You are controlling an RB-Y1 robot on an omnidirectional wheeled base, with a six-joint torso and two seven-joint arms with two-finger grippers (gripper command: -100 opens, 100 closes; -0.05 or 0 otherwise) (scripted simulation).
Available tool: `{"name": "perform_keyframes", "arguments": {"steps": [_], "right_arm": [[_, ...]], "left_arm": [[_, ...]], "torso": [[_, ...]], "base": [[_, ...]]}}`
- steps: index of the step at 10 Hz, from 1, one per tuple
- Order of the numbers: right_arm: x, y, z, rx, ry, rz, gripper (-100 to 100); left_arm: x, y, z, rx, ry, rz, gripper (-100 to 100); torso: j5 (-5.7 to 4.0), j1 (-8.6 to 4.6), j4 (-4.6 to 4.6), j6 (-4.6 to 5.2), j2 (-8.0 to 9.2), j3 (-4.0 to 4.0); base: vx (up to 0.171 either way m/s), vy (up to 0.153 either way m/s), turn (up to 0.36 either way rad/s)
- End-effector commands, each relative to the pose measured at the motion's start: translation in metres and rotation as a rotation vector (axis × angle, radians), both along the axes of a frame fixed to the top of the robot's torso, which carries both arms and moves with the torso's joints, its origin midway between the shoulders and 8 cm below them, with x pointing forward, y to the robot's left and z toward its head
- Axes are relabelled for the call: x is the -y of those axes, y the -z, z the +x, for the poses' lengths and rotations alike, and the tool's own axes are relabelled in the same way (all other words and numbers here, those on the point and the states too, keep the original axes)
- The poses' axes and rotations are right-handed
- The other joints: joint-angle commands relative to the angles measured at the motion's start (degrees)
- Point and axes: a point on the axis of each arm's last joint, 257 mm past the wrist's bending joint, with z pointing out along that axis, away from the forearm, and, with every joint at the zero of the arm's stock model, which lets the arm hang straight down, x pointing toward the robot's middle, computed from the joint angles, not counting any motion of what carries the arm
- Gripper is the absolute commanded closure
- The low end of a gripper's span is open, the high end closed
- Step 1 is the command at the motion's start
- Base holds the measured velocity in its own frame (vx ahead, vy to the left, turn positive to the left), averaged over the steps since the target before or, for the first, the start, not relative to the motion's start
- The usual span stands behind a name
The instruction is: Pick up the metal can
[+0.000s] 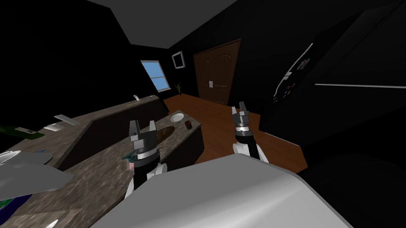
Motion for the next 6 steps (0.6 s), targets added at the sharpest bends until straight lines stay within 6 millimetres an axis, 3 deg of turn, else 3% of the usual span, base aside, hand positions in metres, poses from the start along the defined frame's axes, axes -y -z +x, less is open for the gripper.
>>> {"name": "perform_keyframes", "arguments": {"steps": [1,6], "right_arm": [[0.0,0.0,0.0,0.0,0.0,0.0,0],[0.0,0.0,0.0,0.0,0.0,0.0,0]], "left_arm": [[0.002,0.009,0.007,-0.05,0.018,0.003,-100],[0.005,0.035,0.024,-0.19,0.055,-0.024,-100]], "torso": [[0.0,0.0,0.0,0.0,0.0,0.0],[-0.05,-0.2,0.03,0.01,0.13,0.07]], "base": [[-0.023,-0.035,-0.062],[-0.035,-0.059,-0.055]]}}
